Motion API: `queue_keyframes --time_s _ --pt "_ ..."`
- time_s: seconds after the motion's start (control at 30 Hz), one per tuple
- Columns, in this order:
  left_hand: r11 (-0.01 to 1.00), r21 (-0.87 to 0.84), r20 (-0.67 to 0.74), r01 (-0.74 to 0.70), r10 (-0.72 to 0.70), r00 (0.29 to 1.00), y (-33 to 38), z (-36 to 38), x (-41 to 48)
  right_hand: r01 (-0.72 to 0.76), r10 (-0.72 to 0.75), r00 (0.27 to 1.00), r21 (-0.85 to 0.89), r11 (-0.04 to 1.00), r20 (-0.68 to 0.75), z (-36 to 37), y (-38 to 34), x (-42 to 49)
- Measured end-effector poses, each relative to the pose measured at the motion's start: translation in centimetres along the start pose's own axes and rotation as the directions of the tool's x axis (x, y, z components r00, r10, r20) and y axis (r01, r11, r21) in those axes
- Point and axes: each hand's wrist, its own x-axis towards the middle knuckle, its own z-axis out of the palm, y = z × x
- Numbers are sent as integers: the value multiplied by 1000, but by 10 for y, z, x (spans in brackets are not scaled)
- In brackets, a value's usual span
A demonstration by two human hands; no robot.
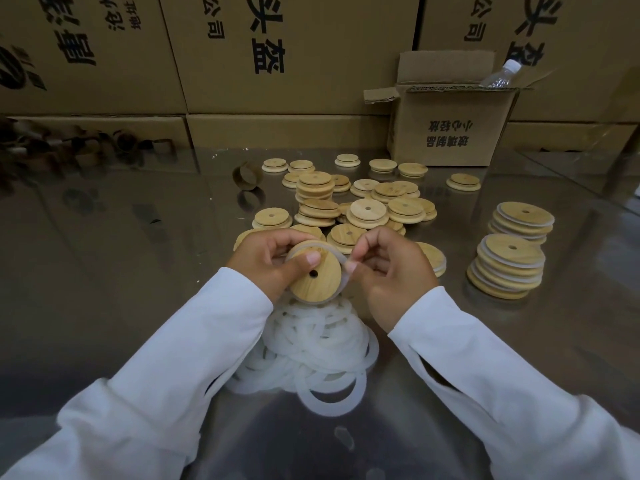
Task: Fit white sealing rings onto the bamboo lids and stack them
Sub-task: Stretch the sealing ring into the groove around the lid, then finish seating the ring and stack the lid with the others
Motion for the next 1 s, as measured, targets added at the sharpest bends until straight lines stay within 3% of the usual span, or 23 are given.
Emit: queue_keyframes --time_s 0.23,0.63,0.8,1.0 --pt "1000 -17 -19 23 -24 1000 -5 5 1 -54 51 998 102 993 32 -3 0 -1" --pt "965 -233 58 124 -114 992 -7 2 3 -131 132 991 267 955 15 -7 -4 1" --pt "939 -310 34 152 -148 988 -10 4 4 -192 228 967 260 946 -113 -10 -4 5" --pt "948 -290 8 132 -135 991 -11 8 4 -167 154 982 121 979 108 -4 2 -2"
